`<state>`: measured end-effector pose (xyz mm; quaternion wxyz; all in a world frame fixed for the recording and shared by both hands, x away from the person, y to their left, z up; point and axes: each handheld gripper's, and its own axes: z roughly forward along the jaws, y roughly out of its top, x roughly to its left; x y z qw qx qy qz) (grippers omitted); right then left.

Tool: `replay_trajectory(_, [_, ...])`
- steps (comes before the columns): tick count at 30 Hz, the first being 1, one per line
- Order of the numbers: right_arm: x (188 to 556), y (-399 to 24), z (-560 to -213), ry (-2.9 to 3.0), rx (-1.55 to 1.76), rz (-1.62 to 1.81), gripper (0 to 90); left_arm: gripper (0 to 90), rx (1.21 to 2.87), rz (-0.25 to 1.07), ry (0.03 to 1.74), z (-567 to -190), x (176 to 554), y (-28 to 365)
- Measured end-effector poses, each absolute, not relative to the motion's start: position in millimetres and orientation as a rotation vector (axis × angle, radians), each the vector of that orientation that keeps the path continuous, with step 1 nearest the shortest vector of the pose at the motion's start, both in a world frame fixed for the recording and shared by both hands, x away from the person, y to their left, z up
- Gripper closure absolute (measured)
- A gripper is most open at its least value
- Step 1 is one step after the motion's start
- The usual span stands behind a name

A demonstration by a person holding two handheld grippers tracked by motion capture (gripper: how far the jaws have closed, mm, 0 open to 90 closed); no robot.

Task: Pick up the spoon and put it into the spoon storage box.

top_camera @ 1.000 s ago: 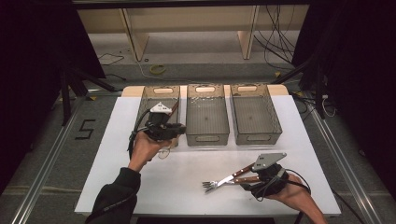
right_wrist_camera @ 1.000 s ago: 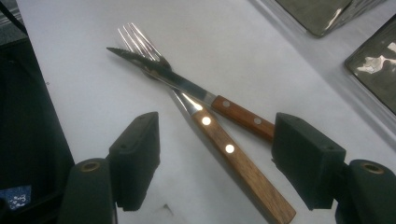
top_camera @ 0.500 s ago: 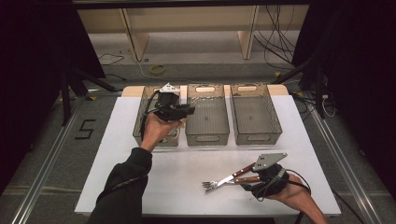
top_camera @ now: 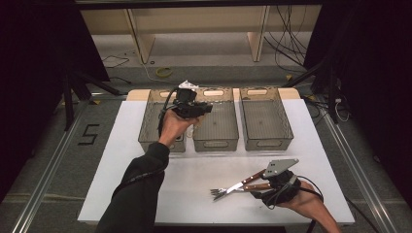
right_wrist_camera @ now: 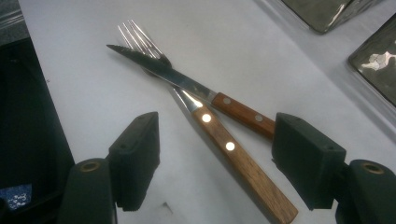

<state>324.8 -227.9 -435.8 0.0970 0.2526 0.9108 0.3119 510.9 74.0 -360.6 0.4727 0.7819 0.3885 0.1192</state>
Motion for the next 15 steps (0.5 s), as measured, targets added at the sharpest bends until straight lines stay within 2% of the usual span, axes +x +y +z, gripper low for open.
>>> replay_trajectory(15, [323,-227,-435,2.699,0.736,0.936,33.3,72.9,1.886,0.295,0.967,-366,529,62])
